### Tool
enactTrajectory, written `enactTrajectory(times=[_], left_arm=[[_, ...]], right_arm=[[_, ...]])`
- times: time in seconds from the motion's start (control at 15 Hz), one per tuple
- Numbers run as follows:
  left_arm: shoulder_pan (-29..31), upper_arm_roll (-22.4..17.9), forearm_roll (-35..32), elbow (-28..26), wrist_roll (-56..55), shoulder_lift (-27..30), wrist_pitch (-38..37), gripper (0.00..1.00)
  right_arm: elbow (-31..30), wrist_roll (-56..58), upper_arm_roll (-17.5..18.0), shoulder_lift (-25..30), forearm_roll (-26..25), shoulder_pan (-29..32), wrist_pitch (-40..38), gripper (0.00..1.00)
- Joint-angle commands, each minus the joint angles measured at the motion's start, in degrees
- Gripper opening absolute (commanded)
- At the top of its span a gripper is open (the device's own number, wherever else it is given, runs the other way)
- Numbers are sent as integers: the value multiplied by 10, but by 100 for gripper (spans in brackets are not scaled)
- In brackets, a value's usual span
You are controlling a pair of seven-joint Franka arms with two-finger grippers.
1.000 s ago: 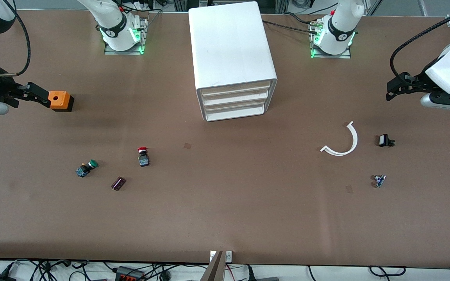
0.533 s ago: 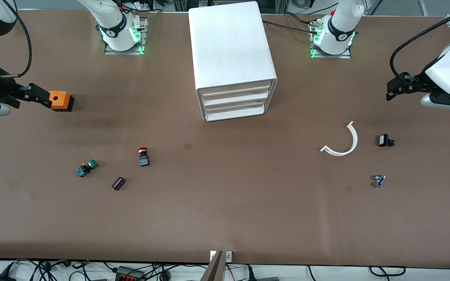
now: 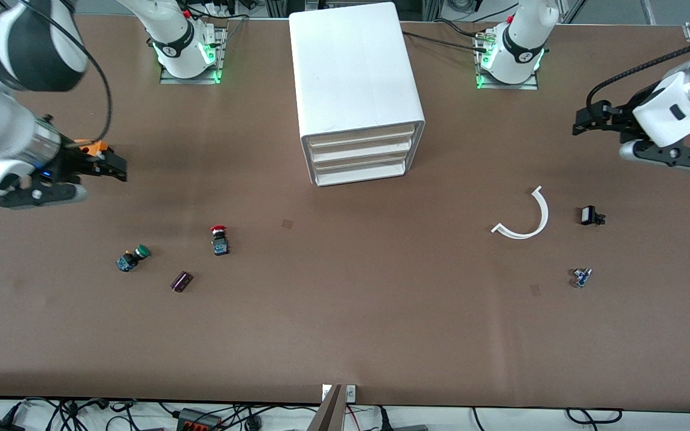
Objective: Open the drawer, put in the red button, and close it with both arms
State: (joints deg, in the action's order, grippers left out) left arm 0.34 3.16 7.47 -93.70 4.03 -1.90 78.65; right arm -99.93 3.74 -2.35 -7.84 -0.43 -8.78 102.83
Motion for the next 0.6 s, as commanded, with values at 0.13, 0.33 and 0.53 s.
enactTrajectory(times=[0.13, 0.33, 0.53], left_arm=[[-14, 4, 115, 26, 57, -83, -79, 100], [-15, 5, 225, 25, 133, -146, -76, 100], [-37, 5, 343, 14, 195, -204, -42, 100]], right_arm=[[36, 2, -3, -80, 10, -41, 45, 100], [36, 2, -3, -134, 36, -51, 90, 100], [35, 1, -3, -177, 50, -63, 143, 100]])
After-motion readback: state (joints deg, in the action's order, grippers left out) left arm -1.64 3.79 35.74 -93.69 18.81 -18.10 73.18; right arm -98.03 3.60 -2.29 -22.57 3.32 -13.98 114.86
